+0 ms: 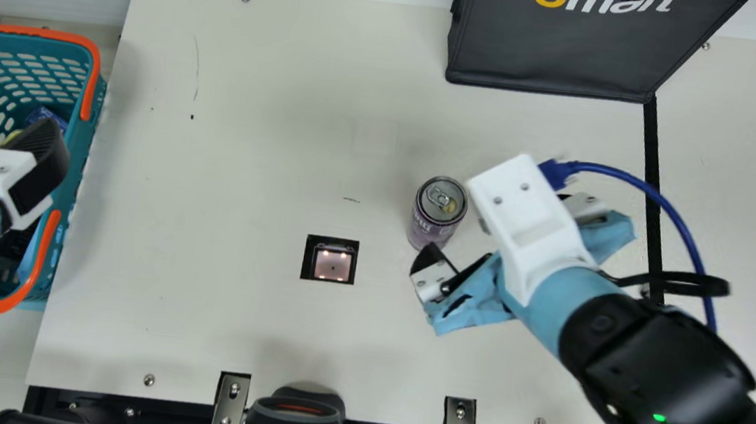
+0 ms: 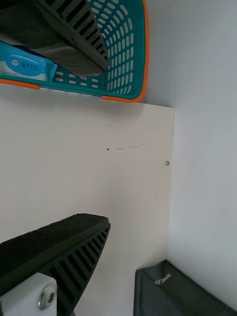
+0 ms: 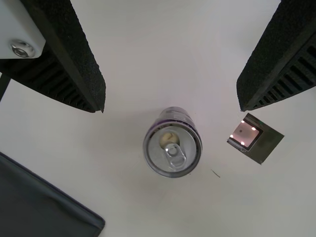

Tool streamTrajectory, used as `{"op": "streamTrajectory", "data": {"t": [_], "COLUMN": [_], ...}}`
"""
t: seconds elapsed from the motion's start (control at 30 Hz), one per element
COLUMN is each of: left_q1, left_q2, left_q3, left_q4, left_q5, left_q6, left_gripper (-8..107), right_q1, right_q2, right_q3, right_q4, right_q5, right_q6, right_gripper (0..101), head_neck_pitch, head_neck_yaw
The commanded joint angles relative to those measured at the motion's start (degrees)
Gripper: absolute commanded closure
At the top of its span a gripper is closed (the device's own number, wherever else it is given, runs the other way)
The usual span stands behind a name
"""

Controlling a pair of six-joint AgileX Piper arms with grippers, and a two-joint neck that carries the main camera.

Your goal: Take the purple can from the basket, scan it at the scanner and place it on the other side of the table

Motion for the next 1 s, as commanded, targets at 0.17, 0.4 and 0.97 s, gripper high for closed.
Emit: {"op": "streamTrajectory", "data": {"t": [0.17,0.4,0.97], "left_q1": [0.0,0.0,0.0], "left_q2": [0.0,0.0,0.0], "left_q3": [0.0,0.0,0.0], "left_q4": [0.0,0.0,0.0], "left_q5": [0.0,0.0,0.0], "left_q6": [0.0,0.0,0.0], "left_gripper": [9,9,9], "right_q1": [2.4,3.2,4.5], "right_q2": [3.3,6.2,11.1], "right_q3": [1.0,2.4,7.3], "right_q4": [-3.6,-6.3,-14.4], "right_q5": [-2.1,-5.3,-14.0], "right_q6": [6.4,13.1,26.8], "right_gripper": [6,6,6], "head_neck_pitch": [-1.7,-1.7,-1.7], "head_neck_yaw": [0.1,0.1,0.1]}}
